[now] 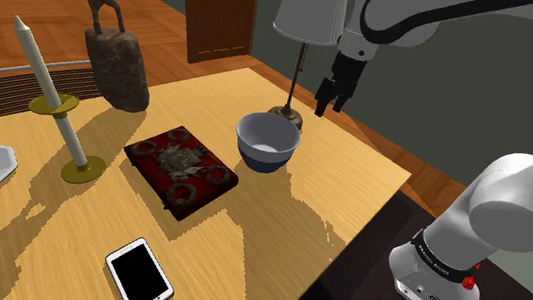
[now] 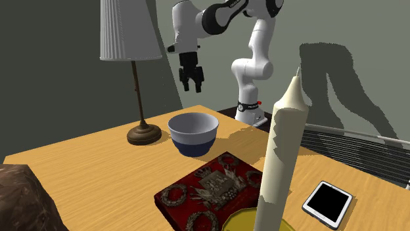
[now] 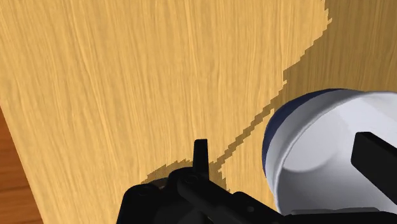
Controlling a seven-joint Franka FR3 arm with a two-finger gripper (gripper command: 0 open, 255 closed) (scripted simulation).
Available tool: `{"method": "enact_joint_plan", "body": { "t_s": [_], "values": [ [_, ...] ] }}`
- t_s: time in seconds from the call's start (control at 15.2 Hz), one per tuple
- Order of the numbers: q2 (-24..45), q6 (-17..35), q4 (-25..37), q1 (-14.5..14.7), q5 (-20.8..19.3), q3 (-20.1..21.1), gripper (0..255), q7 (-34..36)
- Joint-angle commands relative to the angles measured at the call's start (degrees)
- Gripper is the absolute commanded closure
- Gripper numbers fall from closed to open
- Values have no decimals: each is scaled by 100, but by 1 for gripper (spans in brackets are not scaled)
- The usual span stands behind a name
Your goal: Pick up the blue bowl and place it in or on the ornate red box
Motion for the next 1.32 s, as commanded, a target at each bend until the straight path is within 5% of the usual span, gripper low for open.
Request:
{"method": "enact_joint_plan", "body": {
  "t_s": [0.0, 0.4, 1.25],
  "values": [
    [408, 358, 113, 85, 175, -7, 0, -99],
    [1670, 1245, 618, 312, 793, 1, 0, -518],
    [2137, 1861, 475, 390, 1022, 73, 0, -663]
  ]
}}
